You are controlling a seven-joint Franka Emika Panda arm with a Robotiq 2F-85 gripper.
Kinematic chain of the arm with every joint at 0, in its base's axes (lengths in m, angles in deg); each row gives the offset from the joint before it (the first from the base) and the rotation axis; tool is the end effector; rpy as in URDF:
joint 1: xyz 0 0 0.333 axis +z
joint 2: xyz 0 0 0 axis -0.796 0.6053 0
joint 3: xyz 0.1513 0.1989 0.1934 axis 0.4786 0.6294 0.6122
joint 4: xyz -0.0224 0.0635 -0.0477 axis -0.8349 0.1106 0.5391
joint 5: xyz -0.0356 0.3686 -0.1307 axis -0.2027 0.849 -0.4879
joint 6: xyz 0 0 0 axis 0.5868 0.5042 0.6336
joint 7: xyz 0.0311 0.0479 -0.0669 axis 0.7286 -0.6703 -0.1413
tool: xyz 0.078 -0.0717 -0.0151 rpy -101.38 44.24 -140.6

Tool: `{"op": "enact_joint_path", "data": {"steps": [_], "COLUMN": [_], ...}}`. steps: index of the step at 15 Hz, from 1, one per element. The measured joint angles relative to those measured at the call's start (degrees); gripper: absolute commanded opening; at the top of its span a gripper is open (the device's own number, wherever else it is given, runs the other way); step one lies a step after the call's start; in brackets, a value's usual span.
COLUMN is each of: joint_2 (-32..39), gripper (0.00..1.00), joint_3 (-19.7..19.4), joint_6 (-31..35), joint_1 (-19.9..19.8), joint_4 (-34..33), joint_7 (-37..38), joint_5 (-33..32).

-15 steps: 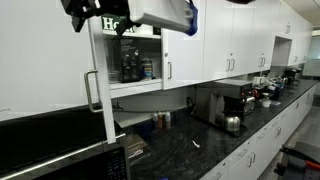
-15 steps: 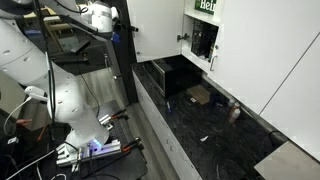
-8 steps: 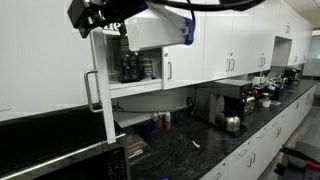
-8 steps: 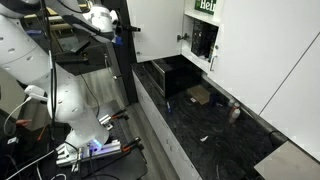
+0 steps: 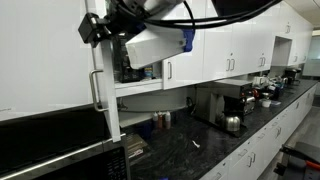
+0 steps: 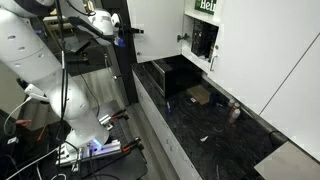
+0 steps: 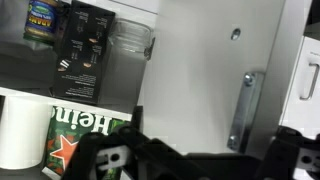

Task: Close the cabinet doors

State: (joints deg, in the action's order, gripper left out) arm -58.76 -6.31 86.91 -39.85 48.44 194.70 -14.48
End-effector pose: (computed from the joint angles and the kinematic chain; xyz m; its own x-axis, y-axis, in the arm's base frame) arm 0.3466 0.3988 0.4231 0.2623 0.2615 0.9289 0.1134 -0.9643 0.2394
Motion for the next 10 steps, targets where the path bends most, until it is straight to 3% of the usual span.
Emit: {"op": "enact_joint_path", "data": {"steps": [10], "joint_2": [-0.32], "gripper": [1.00], "joint_3": [-8.12], "joint_6": [-1.34], "joint_1": [7.66], "joint_4": [0.94], "joint_7": [-3.25], "joint_5": [0.70]}}
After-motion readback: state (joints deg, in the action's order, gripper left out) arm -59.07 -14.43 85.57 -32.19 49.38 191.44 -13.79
